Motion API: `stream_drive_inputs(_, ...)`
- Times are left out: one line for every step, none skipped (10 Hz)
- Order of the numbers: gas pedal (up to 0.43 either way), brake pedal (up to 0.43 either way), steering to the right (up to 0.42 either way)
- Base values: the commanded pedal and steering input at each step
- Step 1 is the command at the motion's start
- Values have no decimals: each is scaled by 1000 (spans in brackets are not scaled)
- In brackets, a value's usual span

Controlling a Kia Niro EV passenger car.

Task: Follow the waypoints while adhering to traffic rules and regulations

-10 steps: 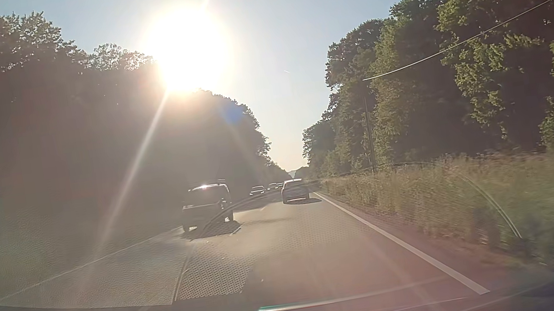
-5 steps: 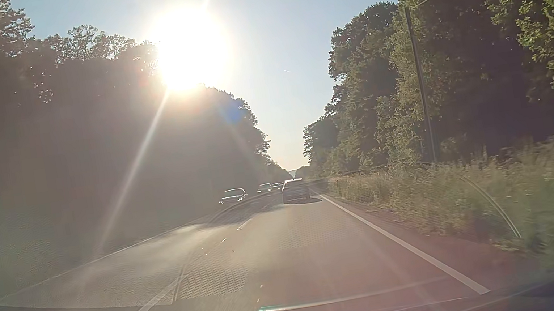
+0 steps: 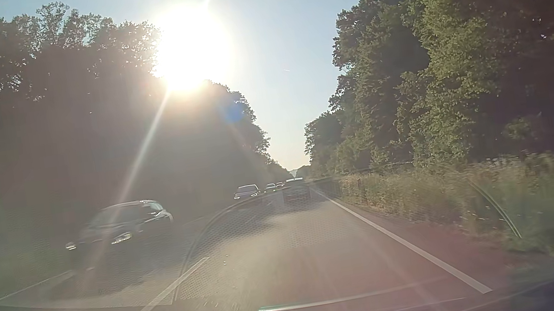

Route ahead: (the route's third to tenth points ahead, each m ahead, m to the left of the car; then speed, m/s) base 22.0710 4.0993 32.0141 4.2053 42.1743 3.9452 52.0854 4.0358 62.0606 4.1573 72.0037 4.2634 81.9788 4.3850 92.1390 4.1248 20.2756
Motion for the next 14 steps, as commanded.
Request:
stream_drive_inputs(67, 0, 0)
stream_drive_inputs(67, 0, 0)
stream_drive_inputs(67, 0, 0)
stream_drive_inputs(67, 0, 0)
stream_drive_inputs(67, 0, 0)
stream_drive_inputs(67, 0, 0)
stream_drive_inputs(67, 0, 0)
stream_drive_inputs(67, 0, 1)
stream_drive_inputs(67, 0, 1)
stream_drive_inputs(67, 0, 1)
stream_drive_inputs(67, 0, 1)
stream_drive_inputs(67, 0, 1)
stream_drive_inputs(67, 0, 1)
stream_drive_inputs(67, 0, 1)
